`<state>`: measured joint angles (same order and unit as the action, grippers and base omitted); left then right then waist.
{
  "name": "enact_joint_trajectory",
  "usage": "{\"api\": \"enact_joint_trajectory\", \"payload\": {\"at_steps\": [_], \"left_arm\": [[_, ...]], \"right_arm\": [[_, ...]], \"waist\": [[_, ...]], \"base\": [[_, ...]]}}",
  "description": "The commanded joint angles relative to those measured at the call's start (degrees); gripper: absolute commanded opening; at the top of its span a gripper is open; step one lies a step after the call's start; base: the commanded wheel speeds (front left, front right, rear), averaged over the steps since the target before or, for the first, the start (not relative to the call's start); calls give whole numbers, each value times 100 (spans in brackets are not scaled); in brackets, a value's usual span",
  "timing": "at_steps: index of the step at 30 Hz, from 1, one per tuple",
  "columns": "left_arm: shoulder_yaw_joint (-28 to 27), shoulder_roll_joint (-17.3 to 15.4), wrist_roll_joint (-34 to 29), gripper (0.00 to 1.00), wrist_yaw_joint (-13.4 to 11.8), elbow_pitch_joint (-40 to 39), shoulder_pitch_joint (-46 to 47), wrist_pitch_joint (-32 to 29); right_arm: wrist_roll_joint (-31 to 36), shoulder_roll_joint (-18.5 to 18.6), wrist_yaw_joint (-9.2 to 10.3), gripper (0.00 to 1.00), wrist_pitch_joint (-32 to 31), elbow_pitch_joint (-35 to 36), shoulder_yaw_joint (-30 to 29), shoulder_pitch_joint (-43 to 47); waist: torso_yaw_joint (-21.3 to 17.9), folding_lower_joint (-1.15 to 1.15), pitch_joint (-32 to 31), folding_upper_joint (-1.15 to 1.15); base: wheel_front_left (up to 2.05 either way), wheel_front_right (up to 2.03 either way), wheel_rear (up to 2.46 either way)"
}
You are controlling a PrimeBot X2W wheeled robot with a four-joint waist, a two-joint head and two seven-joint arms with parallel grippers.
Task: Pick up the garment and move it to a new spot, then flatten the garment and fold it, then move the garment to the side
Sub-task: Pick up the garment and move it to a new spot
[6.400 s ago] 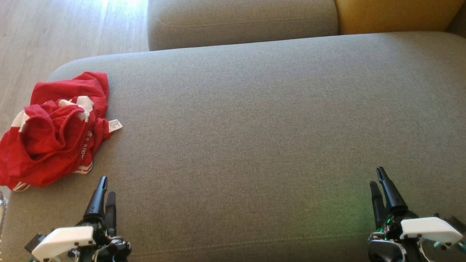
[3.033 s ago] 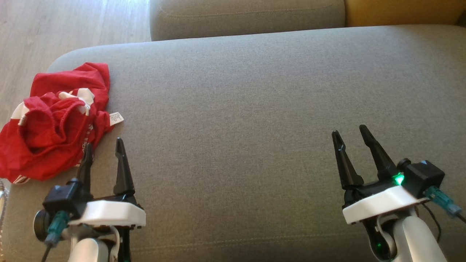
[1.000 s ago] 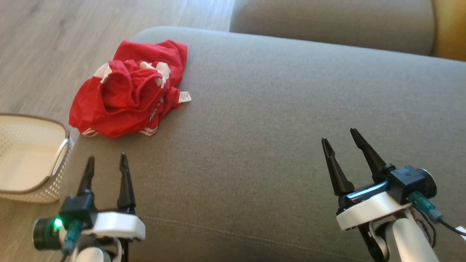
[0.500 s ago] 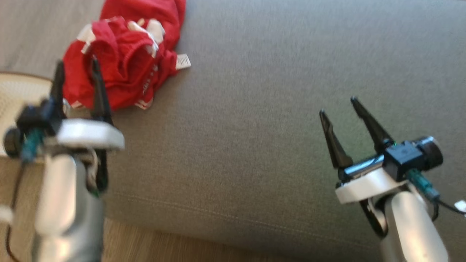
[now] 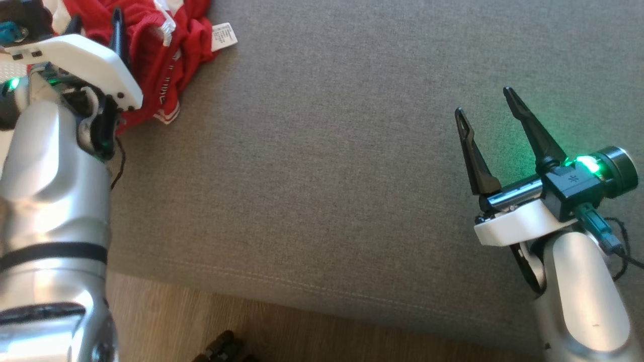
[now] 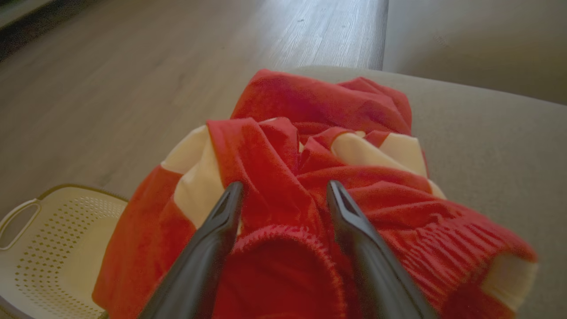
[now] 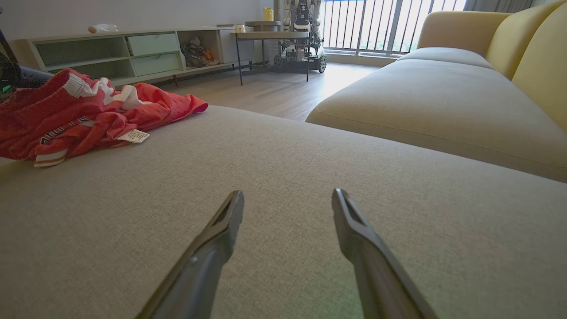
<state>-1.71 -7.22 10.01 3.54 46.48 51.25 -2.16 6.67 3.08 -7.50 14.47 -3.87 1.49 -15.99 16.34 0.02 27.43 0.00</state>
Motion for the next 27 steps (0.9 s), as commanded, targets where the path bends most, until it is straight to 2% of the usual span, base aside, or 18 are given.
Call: {"api": "enact_joint_trajectory", "payload": {"at_steps": [1, 7, 9, 10, 11, 14, 19, 22, 27], "left_arm": [[-174, -383, 27, 100, 5, -27, 188, -98], [-165, -465, 251, 100, 171, 1056, 568, -762], [-163, -499, 277, 100, 190, 1207, 609, -658], [-134, -505, 276, 11, 213, 1288, 604, -618], [-81, -522, 255, 0, 245, 1326, 595, -518], [13, -631, 183, 0, 282, 1312, 558, 74], [149, -774, -29, 0, 183, 1022, 527, 1396], [231, -777, -101, 0, 186, 687, 554, 1640], [510, -792, -237, 0, 288, -168, 571, 1708]], "right_arm": [[52, -20, 1, 100, 52, 224, 138, -95], [27, -20, 1, 100, 52, 215, 158, -250], [-5, -20, 1, 100, 52, 210, 172, -271], [-26, -20, 1, 100, 52, 201, 180, -279], [-50, -20, 1, 100, 52, 196, 190, -280], [-124, -20, 1, 100, 52, 199, 213, -274], [-240, -20, 1, 100, 52, 163, 190, -202], [-336, -20, 1, 100, 52, 120, 219, -142], [-589, -20, 1, 100, 52, 126, 358, -79]], "waist": [[-33, -2, 62, 0], [-131, -2, 149, 0], [-157, -2, 139, 0], [-172, -2, 119, 0], [-190, -2, 96, 0], [-255, -2, -5, 0], [-363, -2, -317, 0], [-443, -2, -553, 0], [-686, -2, -921, 0]], "base": [[0, 0, 0], [0, 0, 0], [0, 0, 0], [0, 0, 0], [0, 0, 0], [0, 0, 0], [0, 0, 0], [0, 0, 0], [0, 0, 0]]}}
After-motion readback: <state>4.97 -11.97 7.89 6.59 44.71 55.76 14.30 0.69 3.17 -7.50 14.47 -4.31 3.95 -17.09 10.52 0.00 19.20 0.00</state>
